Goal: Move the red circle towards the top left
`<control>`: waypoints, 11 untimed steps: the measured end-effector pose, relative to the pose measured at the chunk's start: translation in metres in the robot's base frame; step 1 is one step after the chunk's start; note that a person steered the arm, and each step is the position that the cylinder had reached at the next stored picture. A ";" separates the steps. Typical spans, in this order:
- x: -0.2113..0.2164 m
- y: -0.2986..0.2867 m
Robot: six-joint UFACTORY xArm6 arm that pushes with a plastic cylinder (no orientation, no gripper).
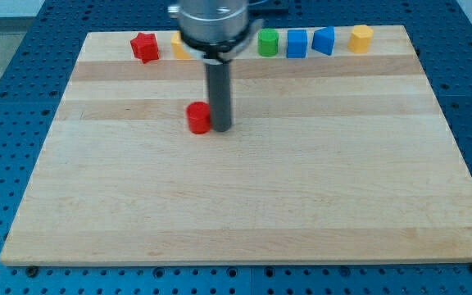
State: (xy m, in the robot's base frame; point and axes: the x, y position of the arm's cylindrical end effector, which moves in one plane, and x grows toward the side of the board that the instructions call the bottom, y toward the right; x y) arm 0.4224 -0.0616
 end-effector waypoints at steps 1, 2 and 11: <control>0.000 -0.053; 0.000 -0.108; -0.016 -0.068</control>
